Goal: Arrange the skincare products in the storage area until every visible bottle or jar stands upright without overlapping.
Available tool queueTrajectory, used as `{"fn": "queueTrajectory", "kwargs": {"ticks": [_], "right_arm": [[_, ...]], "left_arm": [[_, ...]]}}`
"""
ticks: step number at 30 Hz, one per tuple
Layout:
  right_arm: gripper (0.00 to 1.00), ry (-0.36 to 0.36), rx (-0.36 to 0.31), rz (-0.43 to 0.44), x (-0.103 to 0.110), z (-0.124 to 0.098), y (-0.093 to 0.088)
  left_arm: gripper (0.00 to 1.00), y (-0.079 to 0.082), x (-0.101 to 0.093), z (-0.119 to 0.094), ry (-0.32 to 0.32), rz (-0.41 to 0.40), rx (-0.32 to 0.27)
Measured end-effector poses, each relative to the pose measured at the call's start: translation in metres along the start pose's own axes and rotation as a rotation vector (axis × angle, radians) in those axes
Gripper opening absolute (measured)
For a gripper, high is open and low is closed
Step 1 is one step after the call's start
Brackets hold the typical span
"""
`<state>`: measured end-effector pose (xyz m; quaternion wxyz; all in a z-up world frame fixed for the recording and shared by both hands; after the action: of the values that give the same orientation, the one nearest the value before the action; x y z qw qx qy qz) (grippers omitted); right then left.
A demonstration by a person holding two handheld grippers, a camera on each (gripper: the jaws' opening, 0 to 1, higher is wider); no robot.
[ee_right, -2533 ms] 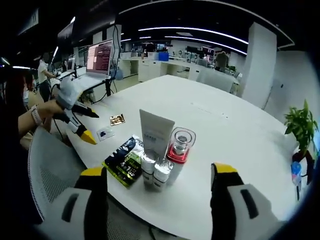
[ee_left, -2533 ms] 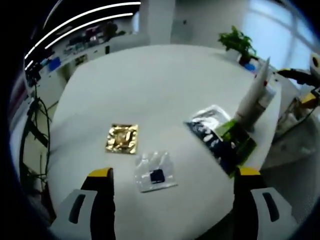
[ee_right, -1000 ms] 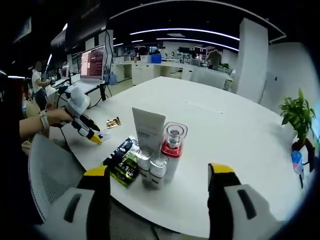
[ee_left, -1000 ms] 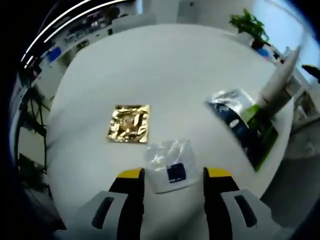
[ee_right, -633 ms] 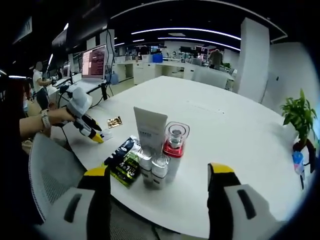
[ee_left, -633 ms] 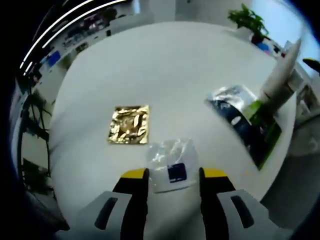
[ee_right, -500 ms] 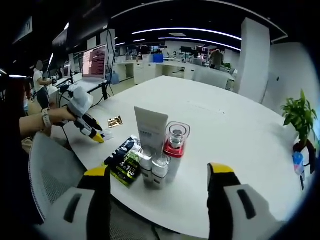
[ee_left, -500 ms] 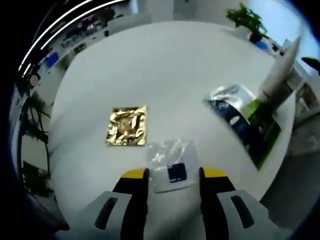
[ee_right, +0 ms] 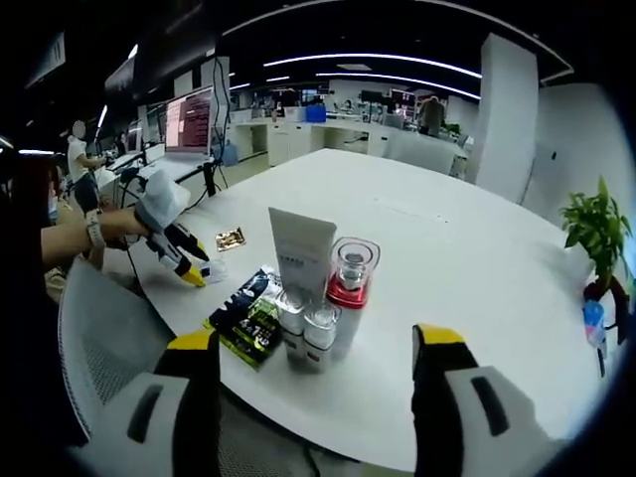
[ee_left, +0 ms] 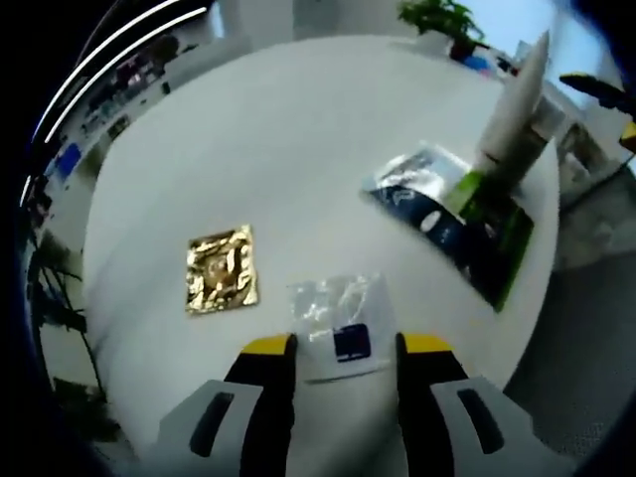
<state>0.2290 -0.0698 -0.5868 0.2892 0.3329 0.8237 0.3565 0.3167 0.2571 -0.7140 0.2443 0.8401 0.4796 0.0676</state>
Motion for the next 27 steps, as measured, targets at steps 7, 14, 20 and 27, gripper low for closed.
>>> {"fn": "queueTrajectory", "kwargs": {"ticks": [7, 14, 20, 27], "right_arm": [[0.8, 0.006, 0.006, -0.004, 0.002, 0.001, 0.0], [0.8, 0.01, 0.015, -0.009, 0.002, 0.002, 0.0], [0.8, 0.013, 0.018, -0.009, 0.002, 0.002, 0.0], [0.79, 0.015, 0.021, -0.008, 0.003, 0.002, 0.0]], "left_arm": [[0.37, 0.002, -0.009, 0.003, -0.079, 0.146, 0.006], [0.37, 0.004, -0.02, 0.005, -0.157, 0.291, 0.033], [0.37, 0.007, -0.024, 0.007, -0.195, 0.387, 0.062], [0.36, 0.008, -0.03, 0.009, -0.25, 0.492, 0.07]]}}
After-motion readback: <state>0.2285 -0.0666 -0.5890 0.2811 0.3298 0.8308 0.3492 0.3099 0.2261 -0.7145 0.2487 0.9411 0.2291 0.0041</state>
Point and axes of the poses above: the point that each gripper's makers call its tool centre point, and the gripper's own axes: z roughly forward along the fingers, x roughly to its left, y roughly out of its top, the point moved 8 cm from there along -z, roughly backward along the fingers, and after that the axes turned 13 degrees about -z, right-handed, at the moved point
